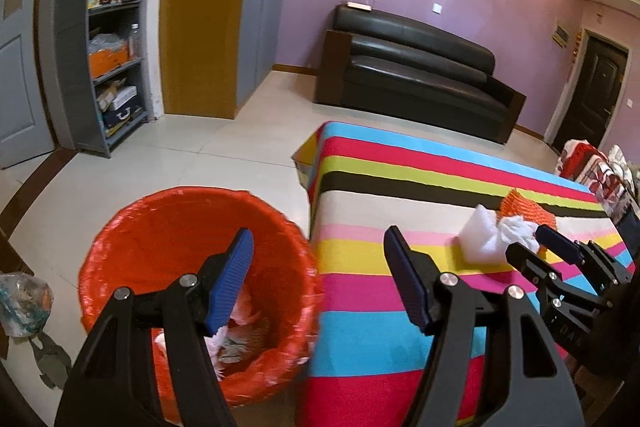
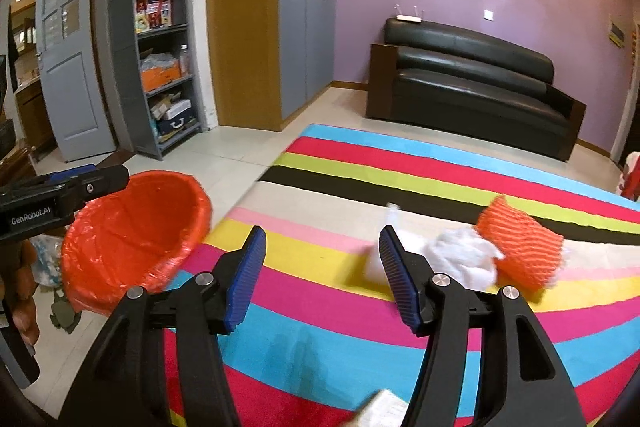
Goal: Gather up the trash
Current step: 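Move both tools back over the table toward the remaining tissue and orange net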
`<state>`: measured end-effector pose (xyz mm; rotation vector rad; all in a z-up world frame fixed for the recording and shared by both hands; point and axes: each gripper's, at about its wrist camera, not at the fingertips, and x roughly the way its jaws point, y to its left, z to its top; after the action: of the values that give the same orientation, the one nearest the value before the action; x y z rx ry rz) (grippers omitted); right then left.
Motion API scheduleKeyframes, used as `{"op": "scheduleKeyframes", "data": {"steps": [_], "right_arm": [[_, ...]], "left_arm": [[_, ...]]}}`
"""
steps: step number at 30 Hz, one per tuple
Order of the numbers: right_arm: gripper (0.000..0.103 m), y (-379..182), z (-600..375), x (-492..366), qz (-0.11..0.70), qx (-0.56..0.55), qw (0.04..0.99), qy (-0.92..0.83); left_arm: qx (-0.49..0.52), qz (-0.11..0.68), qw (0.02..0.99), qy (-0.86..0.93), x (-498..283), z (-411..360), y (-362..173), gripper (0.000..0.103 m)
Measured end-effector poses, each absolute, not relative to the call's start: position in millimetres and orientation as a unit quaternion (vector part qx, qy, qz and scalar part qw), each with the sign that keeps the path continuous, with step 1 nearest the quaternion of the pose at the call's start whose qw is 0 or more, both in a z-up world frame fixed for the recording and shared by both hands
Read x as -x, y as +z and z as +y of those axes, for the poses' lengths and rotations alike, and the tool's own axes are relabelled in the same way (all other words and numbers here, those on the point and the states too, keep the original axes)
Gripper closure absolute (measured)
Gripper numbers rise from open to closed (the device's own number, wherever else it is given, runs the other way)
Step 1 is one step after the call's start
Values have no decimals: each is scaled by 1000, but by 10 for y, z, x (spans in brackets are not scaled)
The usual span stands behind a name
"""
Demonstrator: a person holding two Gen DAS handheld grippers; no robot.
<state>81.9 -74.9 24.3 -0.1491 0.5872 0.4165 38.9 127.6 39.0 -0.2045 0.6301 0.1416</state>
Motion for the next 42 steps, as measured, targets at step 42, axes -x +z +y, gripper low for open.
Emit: {"op": "scheduleKeyframes", "data": {"steps": [42], "right_arm": [[40, -106, -2396, -961, 324, 53, 939, 102]], "left_arm": [[-3, 399, 908, -130, -540, -748, -440, 50]]}}
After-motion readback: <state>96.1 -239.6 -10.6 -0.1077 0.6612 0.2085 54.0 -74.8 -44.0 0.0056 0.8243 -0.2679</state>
